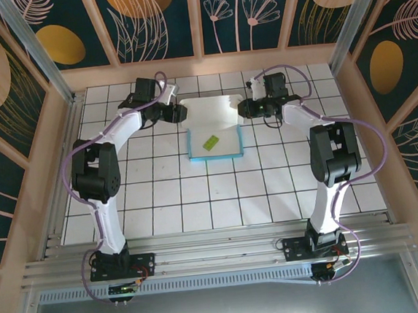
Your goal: Fold the paper box
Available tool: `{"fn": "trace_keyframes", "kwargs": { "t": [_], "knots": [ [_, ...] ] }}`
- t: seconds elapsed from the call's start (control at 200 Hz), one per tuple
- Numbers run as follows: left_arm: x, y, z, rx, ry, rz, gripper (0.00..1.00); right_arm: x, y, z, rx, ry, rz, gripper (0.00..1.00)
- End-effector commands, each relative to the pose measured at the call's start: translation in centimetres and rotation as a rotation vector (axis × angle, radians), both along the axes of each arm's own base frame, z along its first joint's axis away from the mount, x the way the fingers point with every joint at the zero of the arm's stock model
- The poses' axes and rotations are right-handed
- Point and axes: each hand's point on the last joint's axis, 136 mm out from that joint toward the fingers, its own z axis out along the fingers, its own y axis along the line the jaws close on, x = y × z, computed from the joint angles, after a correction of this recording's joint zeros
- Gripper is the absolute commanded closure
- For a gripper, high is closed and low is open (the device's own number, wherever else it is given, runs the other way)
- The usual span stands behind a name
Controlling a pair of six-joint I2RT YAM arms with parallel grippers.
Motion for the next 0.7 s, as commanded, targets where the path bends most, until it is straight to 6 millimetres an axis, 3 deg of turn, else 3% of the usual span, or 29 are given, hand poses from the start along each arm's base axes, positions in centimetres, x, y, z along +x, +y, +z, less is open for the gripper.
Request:
{"fn": "trace_keyframes", "kwargs": {
  "t": [0.0, 0.275, 0.37, 0.405, 0.46, 0.536, 0.696],
  "knots": [
    [-0.4, -0.5, -0.7, -0.022, 0.046, -0.038, 0.53, 0.1, 0.4, 1.0, 0.001, -0.019, 0.002, 0.79],
    [-1.1, -0.4, -2.2, -0.024, 0.09, -0.017, 0.72, -0.2, 0.8, 0.6, 0.004, -0.015, 0.0, 0.84],
    [-1.2, -0.5, -1.9, -0.034, 0.082, -0.018, 0.74, -0.3, 1.0, 0.5, 0.003, -0.02, 0.003, 0.85],
    [-1.0, -0.4, -1.8, -0.023, 0.071, -0.011, 0.7, -0.3, 1.0, 0.4, 0.0, -0.021, 0.006, 0.84],
    [-0.4, 0.1, -1.5, 0.005, 0.043, 0.01, 0.51, -0.2, 1.0, 0.4, -0.009, -0.026, 0.016, 0.85],
    [0.3, 0.5, -0.7, 0.045, 0.0, 0.014, 0.33, -0.3, 1.0, 0.5, -0.033, -0.044, 0.044, 0.85],
    [2.3, 0.7, 1.1, 0.141, -0.08, -0.086, 0.32, -0.4, 0.6, 0.8, -0.131, -0.117, 0.123, 0.85]
  ]
}}
